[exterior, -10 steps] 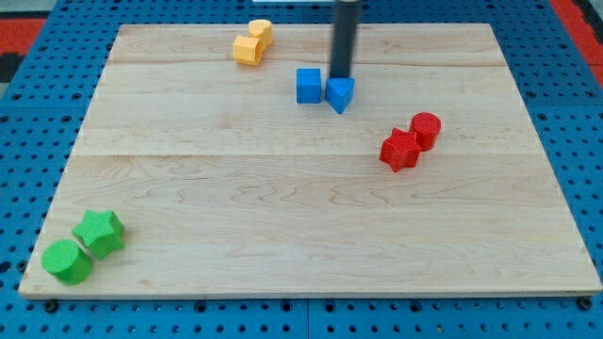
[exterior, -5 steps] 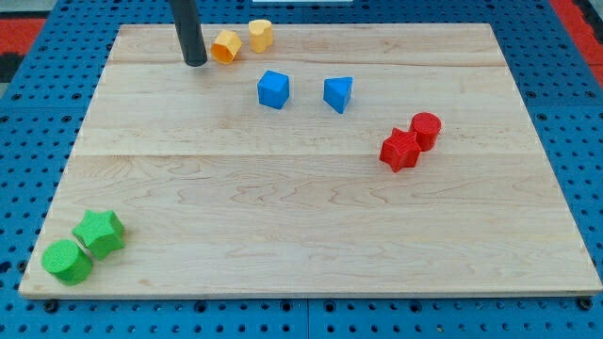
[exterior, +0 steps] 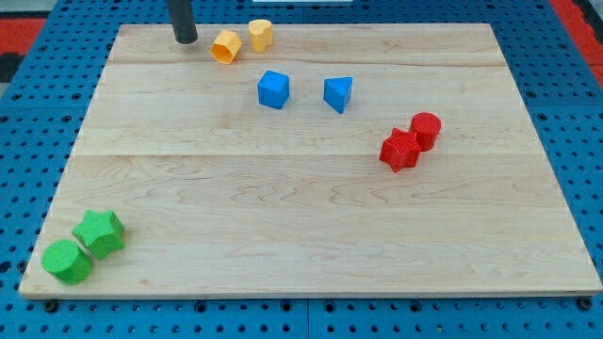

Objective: Move the yellow blocks to the top left to the board

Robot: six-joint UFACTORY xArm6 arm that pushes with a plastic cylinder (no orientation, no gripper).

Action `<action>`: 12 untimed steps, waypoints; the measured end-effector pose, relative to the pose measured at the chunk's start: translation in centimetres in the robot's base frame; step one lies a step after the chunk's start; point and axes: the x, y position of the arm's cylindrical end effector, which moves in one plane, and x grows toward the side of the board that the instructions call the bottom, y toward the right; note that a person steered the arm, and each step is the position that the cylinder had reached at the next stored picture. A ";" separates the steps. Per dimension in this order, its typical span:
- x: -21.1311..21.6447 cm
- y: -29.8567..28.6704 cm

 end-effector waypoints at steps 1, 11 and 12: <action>0.0 0.0; -0.4 7.2; -3.0 -0.1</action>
